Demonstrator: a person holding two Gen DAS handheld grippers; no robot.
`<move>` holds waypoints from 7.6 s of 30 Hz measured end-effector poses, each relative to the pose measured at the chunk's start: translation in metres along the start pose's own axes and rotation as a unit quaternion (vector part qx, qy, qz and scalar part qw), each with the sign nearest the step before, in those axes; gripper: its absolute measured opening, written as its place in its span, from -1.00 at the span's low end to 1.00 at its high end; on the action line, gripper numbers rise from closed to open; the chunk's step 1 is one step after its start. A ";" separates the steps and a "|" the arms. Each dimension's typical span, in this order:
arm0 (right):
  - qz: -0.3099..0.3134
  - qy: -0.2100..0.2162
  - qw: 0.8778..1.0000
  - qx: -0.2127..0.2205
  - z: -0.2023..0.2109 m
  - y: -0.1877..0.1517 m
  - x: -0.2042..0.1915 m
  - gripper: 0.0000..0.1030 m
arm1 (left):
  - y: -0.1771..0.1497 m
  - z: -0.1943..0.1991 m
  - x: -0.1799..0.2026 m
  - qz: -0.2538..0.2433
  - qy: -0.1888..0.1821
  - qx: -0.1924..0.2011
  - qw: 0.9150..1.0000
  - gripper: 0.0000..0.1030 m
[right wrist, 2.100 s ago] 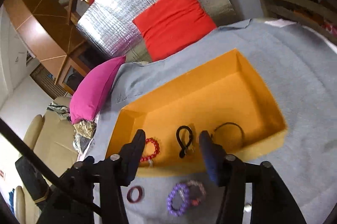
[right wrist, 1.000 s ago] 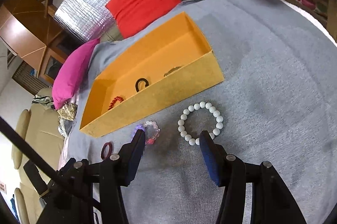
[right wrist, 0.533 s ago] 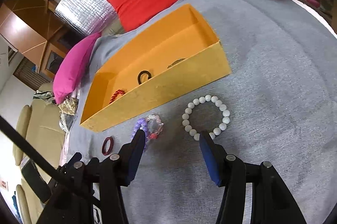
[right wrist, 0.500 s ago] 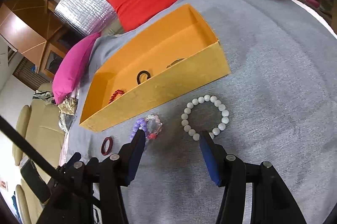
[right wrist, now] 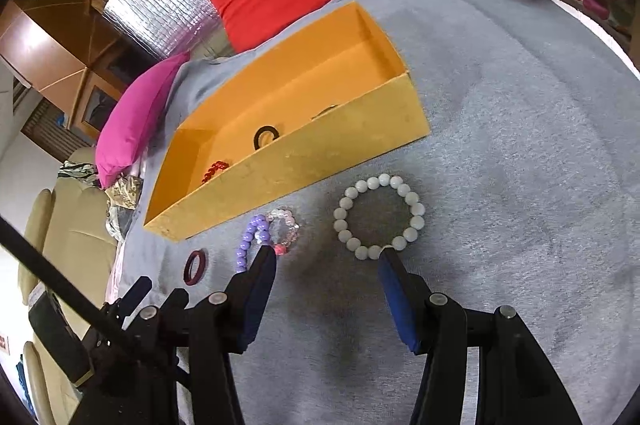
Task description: Organize jewelry
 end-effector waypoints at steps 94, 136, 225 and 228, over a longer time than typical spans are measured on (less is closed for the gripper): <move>0.136 -0.079 0.988 -0.012 -0.094 0.010 -0.075 -0.39 | -0.033 -0.021 -0.002 0.056 -0.181 -0.075 0.979 -0.17; 0.164 -0.007 0.981 -0.100 -0.037 -0.052 -0.038 -0.80 | -0.015 -0.048 0.036 -0.013 -0.158 -0.074 0.985 -0.27; 0.177 -0.001 0.982 -0.069 -0.045 -0.041 -0.065 -0.73 | -0.010 0.015 0.020 -0.042 -0.168 0.002 0.985 -0.81; 0.182 -0.014 0.979 -0.092 -0.053 -0.047 -0.060 -0.73 | -0.013 0.015 0.018 -0.047 -0.168 0.002 0.985 -0.81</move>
Point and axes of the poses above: each gripper's, at about its wrist camera, not at the fingertips, and z roughly against the way its jaws point, x to its right, y to its top, the point moved 9 cm from there along -z, roughly the way its jaws point, and after that the axes turned 4 degrees about -y, right-handed, at the moved point
